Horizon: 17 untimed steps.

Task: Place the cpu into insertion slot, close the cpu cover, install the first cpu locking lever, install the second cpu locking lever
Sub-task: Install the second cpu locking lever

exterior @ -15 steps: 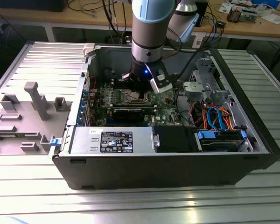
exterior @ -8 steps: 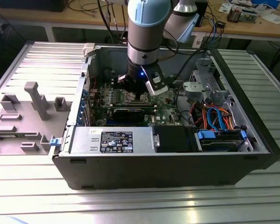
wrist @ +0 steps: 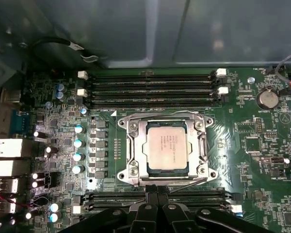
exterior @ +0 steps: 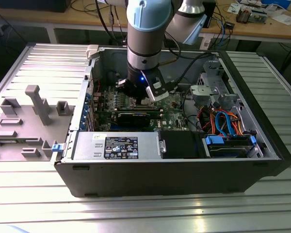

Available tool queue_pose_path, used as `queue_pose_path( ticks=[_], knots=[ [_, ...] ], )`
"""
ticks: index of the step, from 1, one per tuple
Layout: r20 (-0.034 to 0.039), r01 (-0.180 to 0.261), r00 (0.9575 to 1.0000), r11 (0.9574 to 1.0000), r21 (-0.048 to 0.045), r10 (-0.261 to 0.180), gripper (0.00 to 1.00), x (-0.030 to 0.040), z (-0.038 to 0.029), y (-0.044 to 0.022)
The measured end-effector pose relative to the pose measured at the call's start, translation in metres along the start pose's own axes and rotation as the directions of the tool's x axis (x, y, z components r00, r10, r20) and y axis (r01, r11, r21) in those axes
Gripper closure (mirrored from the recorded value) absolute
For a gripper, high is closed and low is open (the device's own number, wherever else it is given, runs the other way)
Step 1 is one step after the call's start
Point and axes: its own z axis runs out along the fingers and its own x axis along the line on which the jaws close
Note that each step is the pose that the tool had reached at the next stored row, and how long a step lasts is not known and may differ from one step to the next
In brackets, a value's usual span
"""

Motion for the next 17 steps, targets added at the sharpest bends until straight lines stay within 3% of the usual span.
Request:
queue_pose_path(
  ticks=[2, 8, 12, 17],
  knots=[
    [-0.0015, 0.0, 1.0, 1.0, -0.0042, 0.0, 0.89, 0.0005, 0.0011, -0.0008],
    [-0.0051, -0.001, 1.0, 0.9994, -0.034, 0.001, 0.89, 0.0021, 0.0025, -0.0077],
    [-0.0054, -0.001, 1.0, 0.9994, -0.0359, 0.001, 0.89, 0.0021, 0.0025, -0.008],
    [-0.0058, -0.001, 1.0, 0.9981, -0.0614, 0.0, 0.89, 0.002, 0.0011, -0.015]
  ],
)
